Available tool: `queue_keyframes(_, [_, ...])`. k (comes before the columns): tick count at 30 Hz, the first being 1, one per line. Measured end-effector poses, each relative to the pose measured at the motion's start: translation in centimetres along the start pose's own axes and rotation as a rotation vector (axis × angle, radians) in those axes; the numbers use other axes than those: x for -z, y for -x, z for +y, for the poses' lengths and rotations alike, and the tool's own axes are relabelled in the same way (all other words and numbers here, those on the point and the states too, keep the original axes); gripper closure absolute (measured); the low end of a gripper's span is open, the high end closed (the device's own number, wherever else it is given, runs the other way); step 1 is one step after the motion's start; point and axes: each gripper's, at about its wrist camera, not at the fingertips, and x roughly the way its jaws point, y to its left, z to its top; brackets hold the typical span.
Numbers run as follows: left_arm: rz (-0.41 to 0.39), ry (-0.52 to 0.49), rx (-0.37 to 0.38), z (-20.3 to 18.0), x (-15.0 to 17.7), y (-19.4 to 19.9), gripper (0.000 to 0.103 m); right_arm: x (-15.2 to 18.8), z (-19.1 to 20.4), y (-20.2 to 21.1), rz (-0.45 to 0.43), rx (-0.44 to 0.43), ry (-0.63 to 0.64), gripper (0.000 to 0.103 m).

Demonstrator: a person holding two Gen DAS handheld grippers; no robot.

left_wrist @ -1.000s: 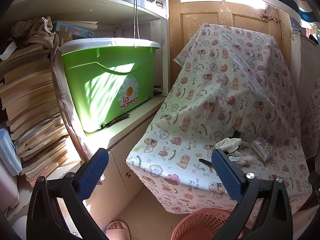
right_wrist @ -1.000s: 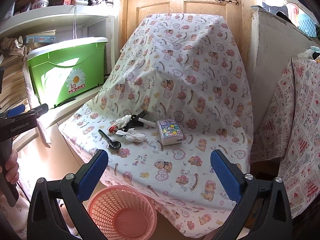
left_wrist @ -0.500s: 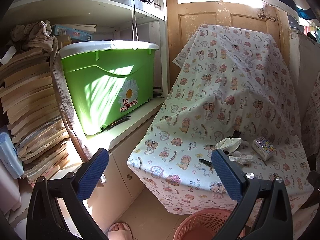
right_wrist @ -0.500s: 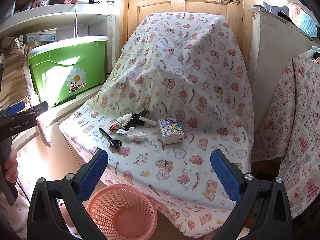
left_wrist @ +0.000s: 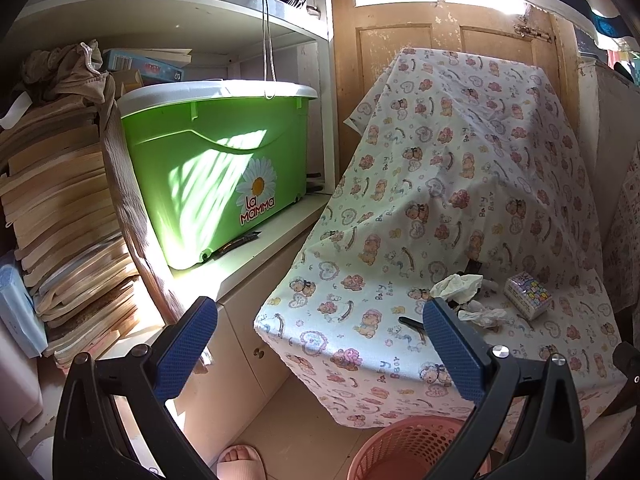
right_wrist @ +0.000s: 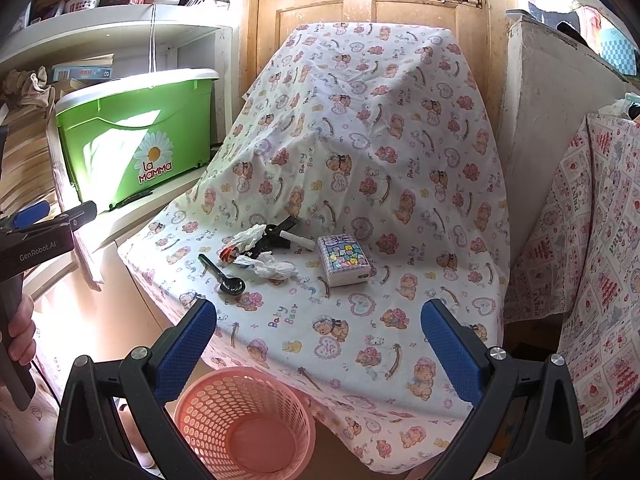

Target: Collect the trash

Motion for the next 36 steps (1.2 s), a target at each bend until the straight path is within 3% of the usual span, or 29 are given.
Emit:
queue_keyframes(15, [0.005,-0.008,-0.002,-0.3,0.3,0.0,0.001,0.0,0.0,-0.2,0.007,-0.003,-0.002,0.000])
queue_keyframes(26, [0.019,-0.027,0.003,-0.7,0.5,-0.2,0.001,1.0,0.1,-1.9,0.085,0.012,-0.001,0.000])
queue_keyframes(36, [0.124,-0.034,0.025,-1.1,1.4,-1.9,0.002,1.3,0.4,-3.3,0.159,-0.001,-0.008,0.000])
